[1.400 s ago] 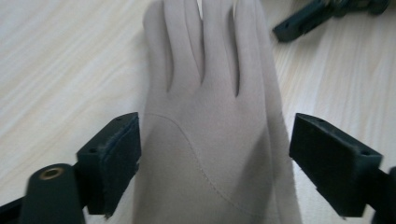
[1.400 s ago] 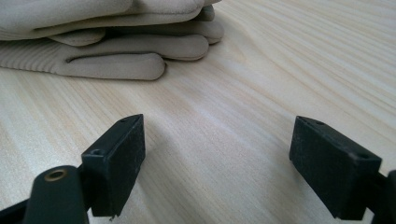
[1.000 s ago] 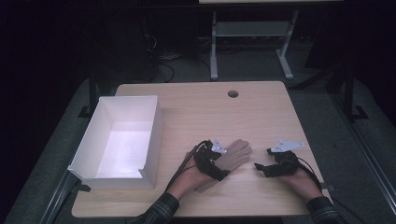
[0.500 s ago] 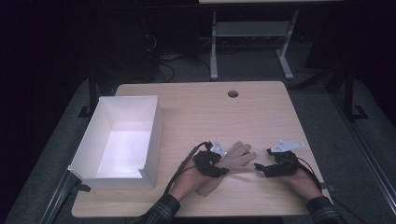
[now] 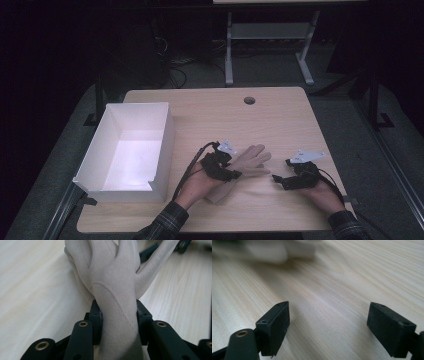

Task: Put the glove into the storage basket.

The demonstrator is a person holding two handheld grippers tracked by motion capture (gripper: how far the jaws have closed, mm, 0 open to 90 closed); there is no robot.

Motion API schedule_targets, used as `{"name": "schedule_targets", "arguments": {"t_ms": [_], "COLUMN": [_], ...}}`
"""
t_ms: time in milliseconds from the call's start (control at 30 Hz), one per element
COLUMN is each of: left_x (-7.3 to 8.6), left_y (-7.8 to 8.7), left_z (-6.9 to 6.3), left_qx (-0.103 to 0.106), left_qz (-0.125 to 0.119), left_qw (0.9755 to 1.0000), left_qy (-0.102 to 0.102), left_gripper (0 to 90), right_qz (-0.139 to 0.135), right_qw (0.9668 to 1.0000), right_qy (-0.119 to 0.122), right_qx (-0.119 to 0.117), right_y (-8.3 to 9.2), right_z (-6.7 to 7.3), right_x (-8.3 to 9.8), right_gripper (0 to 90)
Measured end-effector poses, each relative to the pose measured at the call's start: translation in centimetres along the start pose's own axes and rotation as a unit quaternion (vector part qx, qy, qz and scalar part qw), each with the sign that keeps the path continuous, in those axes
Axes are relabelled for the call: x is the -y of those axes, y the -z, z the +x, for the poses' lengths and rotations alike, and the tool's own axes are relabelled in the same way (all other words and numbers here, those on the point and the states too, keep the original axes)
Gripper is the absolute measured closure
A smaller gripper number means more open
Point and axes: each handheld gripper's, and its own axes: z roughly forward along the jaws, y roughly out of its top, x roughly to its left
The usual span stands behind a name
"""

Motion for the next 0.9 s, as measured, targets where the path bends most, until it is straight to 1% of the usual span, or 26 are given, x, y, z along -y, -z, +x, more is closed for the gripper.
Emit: {"name": "schedule_targets", "arguments": {"t_ms": [33, 100, 133, 167, 233, 267, 300, 333, 433, 533, 567, 600, 700, 833, 900], "left_x": [-0.2, -0.7, -0.9, -1.1, -1.5, -1.8, -2.0, -2.1, -2.4, -2.8, -2.8, -2.9, -3.0, -2.9, -2.7], "left_y": [0.4, 1.6, 1.8, 2.3, 3.4, 4.2, 4.7, 5.3, 6.8, 8.5, 9.0, 9.6, 11.3, 13.4, 14.5], "left_z": [0.1, 0.3, 0.3, 0.4, 0.6, 0.7, 0.9, 1.0, 1.4, 1.9, 2.0, 2.2, 2.8, 3.5, 3.8], "left_qx": [0.0, -0.008, -0.009, -0.011, -0.018, -0.025, -0.027, -0.031, -0.038, -0.044, -0.046, -0.048, -0.059, -0.079, -0.086], "left_qz": [-0.003, -0.004, -0.007, -0.007, -0.01, -0.014, -0.012, -0.015, -0.022, -0.024, -0.031, -0.027, -0.032, -0.041, -0.045], "left_qw": [1.0, 1.0, 0.9999, 0.9999, 0.9997, 0.9994, 0.9994, 0.9991, 0.9985, 0.998, 0.9974, 0.9976, 0.9965, 0.9941, 0.9931], "left_qy": [0.005, 0.003, 0.006, 0.008, 0.013, 0.019, 0.019, 0.023, 0.032, 0.039, 0.047, 0.043, 0.051, 0.063, 0.066], "left_gripper": [66.4, 66.4, 66.4, 66.4, 66.4, 66.3, 66.4, 66.4, 66.4, 66.5, 66.4, 66.4, 66.5, 66.5, 66.5], "right_qz": [0.0, 0.0, 0.0, 0.0, 0.0, -0.001, 0.0, -0.001, 0.0, 0.0, -0.001, 0.0, 0.0, 0.0, 0.0], "right_qw": [1.0, 1.0, 1.0, 1.0, 1.0, 1.0, 1.0, 1.0, 1.0, 1.0, 1.0, 1.0, 1.0, 1.0, 1.0], "right_qy": [0.0, 0.0, 0.001, 0.0, 0.0, 0.001, -0.003, 0.001, 0.001, -0.004, -0.001, -0.004, -0.004, -0.003, -0.002], "right_qx": [0.0, 0.0, 0.0, 0.0, 0.0, 0.0, -0.001, 0.0, 0.0, -0.001, -0.001, -0.001, -0.001, -0.001, 0.0], "right_y": [0.0, 0.0, 0.0, 0.0, 0.0, 0.0, 0.0, 0.0, 0.0, 0.0, 0.0, 0.0, 0.0, 0.0, 0.0], "right_z": [0.0, 0.0, 0.0, 0.0, 0.0, 0.0, 0.0, 0.0, 0.0, 0.1, 0.0, 0.1, 0.1, 0.0, 0.0], "right_x": [0.0, 0.0, 0.0, 0.0, 0.0, 0.0, 0.0, 0.0, 0.0, 0.0, 0.0, 0.0, 0.0, 0.0, 0.0], "right_gripper": [18.0, 18.0, 18.0, 18.0, 18.0, 18.0, 18.0, 18.0, 18.0, 18.0, 18.0, 18.0, 18.0, 18.0, 18.0]}}
